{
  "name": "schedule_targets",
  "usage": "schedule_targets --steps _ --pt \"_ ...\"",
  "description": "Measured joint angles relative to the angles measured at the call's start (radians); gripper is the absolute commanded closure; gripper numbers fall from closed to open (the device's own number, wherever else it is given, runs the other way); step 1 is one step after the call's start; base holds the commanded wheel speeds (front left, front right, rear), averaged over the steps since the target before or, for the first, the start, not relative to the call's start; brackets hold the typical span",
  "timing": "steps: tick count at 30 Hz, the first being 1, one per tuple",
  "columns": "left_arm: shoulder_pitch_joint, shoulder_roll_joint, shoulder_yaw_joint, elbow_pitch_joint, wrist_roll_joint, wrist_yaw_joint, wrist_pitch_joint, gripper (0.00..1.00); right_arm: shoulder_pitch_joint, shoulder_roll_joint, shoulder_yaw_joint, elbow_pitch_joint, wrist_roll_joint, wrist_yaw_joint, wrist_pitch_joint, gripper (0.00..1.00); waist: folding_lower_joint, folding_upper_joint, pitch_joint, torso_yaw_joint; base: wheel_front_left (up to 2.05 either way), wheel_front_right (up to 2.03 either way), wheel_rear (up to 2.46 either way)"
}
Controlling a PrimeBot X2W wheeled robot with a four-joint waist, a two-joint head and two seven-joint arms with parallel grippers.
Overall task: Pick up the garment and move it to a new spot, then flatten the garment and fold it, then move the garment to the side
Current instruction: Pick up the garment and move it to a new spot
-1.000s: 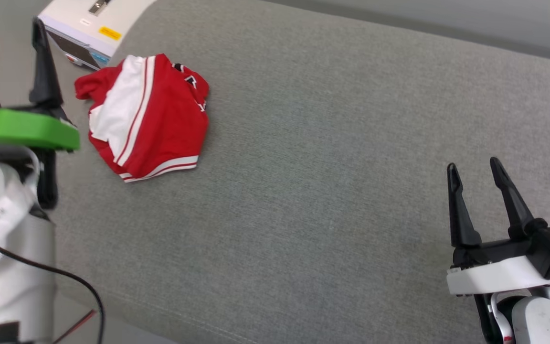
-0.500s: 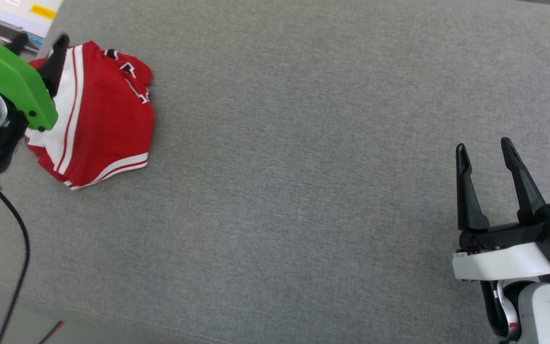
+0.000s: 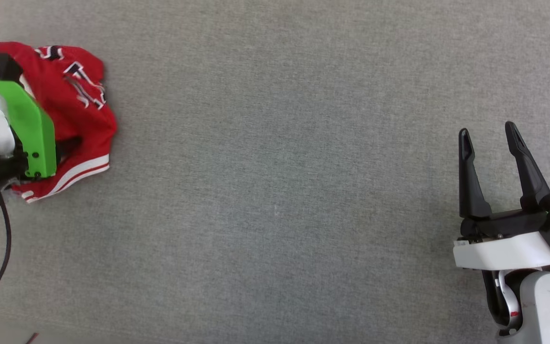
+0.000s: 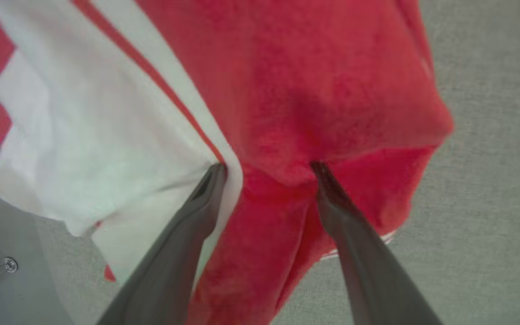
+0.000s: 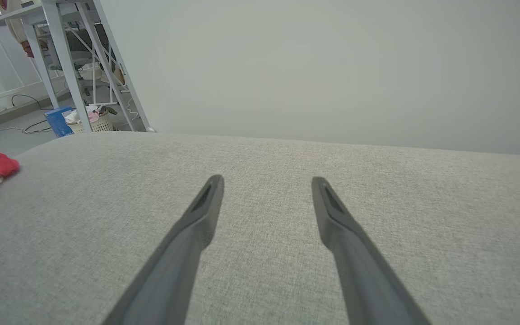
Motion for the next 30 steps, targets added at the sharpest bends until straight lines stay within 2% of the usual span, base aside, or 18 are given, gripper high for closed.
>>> schedule_targets --steps 5,11,12,20,30 --pt "-0.026 -0.036 -0.032 0.081 -0.002 0.000 0.012 0.00 -0.014 0.000 0.000 -0.001 0.000 0.000 0.000 0.00 -0.0001 0.0001 0.033 -0.019 0.00 0.00 0.00" --pt "-0.065 -0.042 -0.067 0.140 -0.003 0.000 0.019 0.00 -0.021 0.000 0.000 0.002 0.001 0.000 0.000 0.00 -0.0001 0.0002 0.053 -0.038 0.00 0.00 0.00" --pt "-0.070 -0.041 -0.073 0.142 -0.004 0.000 0.018 1.00 -0.021 0.000 -0.002 0.004 0.001 0.000 0.000 0.00 -0.0001 0.0002 0.051 -0.039 0.00 0.00 0.00" --pt "-0.075 -0.033 -0.135 0.121 0.002 0.000 -0.113 1.00 -0.020 0.000 -0.009 0.016 0.022 0.000 0.000 0.00 0.0000 0.0000 -0.003 -0.029 0.00 0.00 0.00" --pt "-0.179 0.021 -0.226 -0.088 0.042 0.000 -0.239 1.00 0.010 0.000 -0.021 0.031 0.072 0.000 0.000 0.00 0.0000 0.0000 -0.105 -0.007 0.00 0.00 0.00"
